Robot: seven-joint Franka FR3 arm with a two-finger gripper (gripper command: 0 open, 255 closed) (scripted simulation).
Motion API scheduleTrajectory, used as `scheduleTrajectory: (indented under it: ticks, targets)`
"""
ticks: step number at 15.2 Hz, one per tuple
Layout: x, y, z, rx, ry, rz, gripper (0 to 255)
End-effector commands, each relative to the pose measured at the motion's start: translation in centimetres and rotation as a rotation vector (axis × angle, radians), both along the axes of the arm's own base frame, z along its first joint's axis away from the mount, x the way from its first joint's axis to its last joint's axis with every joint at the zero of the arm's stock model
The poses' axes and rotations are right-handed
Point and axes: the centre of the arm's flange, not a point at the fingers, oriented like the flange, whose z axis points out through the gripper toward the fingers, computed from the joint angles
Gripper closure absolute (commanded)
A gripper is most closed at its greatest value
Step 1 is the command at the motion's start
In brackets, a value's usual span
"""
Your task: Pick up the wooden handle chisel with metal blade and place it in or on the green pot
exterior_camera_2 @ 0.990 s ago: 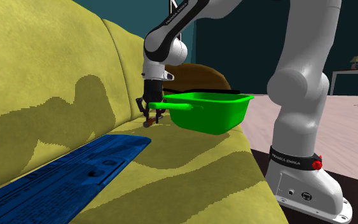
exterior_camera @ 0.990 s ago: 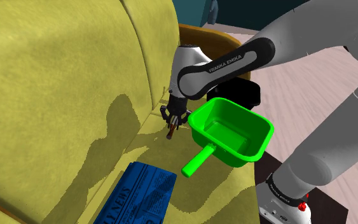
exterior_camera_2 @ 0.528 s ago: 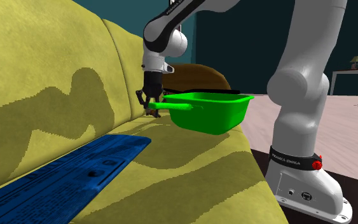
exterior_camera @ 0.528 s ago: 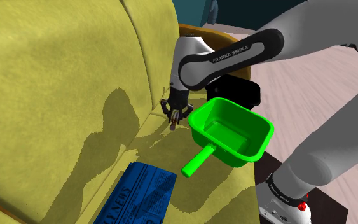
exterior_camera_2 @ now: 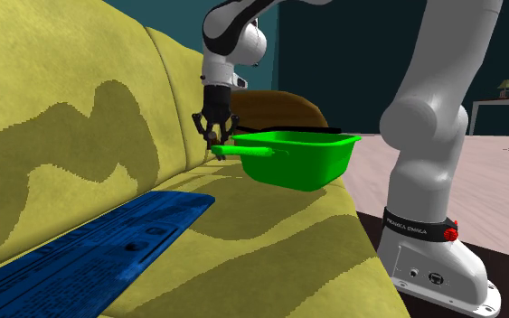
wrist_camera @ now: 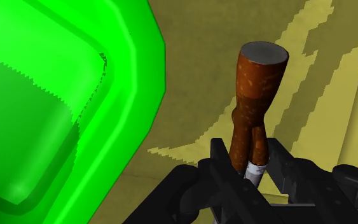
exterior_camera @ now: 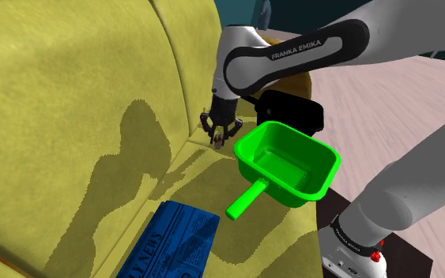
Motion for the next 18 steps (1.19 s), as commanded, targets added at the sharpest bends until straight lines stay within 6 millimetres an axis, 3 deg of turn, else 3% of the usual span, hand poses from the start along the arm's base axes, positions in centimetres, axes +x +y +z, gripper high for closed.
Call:
scheduleTrajectory:
  ticks: [1,18]
  targets:
    - [0.0,0.0,1.1,0.000,0.000,0.000,255]
    - [0.0,0.0,10.1,0.000,0.000,0.000,255]
